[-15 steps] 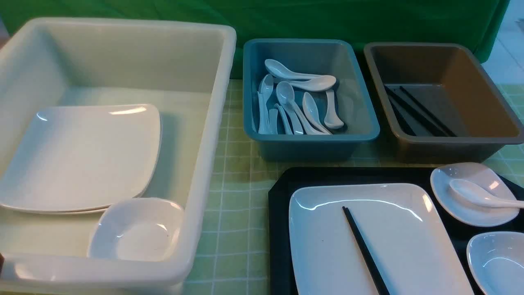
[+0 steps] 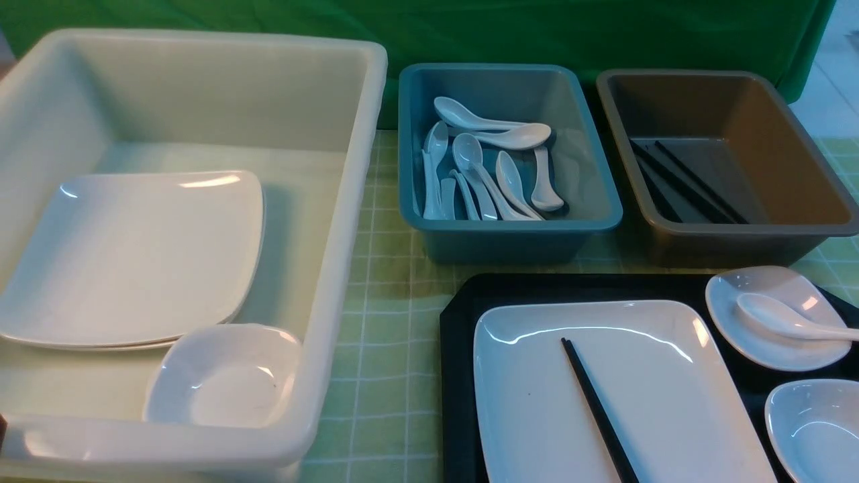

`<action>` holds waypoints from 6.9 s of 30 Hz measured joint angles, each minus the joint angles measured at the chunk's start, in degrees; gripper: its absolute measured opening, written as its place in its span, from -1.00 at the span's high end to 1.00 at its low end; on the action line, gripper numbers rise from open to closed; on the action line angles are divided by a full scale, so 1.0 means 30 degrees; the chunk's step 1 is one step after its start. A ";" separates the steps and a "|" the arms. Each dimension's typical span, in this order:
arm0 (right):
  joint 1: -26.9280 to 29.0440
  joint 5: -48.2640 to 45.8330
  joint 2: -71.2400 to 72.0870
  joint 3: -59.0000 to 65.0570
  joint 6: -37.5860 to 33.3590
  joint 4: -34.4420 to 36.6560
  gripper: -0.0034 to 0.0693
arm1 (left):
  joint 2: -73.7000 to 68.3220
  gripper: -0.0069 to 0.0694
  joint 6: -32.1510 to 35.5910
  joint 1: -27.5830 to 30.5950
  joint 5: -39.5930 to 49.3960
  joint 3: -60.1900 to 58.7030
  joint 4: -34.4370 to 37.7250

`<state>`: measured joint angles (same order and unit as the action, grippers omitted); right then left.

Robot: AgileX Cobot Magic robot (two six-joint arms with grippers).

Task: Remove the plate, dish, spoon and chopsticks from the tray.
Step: Use the right arm to grab a pair of chopsticks from the plate, then use the right arm to put the chopsticks into the small storage box on the right, then use the right arm to grab a soup spoon from the plate

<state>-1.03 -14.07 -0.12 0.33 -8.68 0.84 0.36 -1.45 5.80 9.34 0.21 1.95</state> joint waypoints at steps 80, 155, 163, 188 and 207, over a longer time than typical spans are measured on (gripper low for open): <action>-0.0180 -0.7789 -0.9035 -1.0790 0.4594 0.3185 0.88 | 0.0000 0.24 0.0043 0.0000 0.0000 0.0000 0.0018; -1.4158 -1.4685 -2.7654 -1.7417 1.0134 -0.0424 0.61 | 0.0000 0.24 -0.0004 0.0000 -0.0017 0.0000 0.0018; -1.2182 -1.5292 -2.2463 -1.9825 1.0015 -0.2914 0.61 | 0.0000 0.24 -0.0004 0.0000 -0.0017 0.0000 0.0018; -0.2094 -0.3832 -3.7514 -3.0344 0.7568 -0.3921 0.58 | 0.0000 0.24 0.0022 0.0000 -0.0035 0.0000 0.0018; -0.2080 -1.5892 -3.4432 -3.2312 0.3479 -0.3918 0.60 | 0.0000 0.24 -0.0026 0.0000 -0.0034 0.0000 0.0030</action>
<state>-7.27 -61.74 -103.41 -96.60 1.76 -10.92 0.36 -1.53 5.80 9.24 0.21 2.04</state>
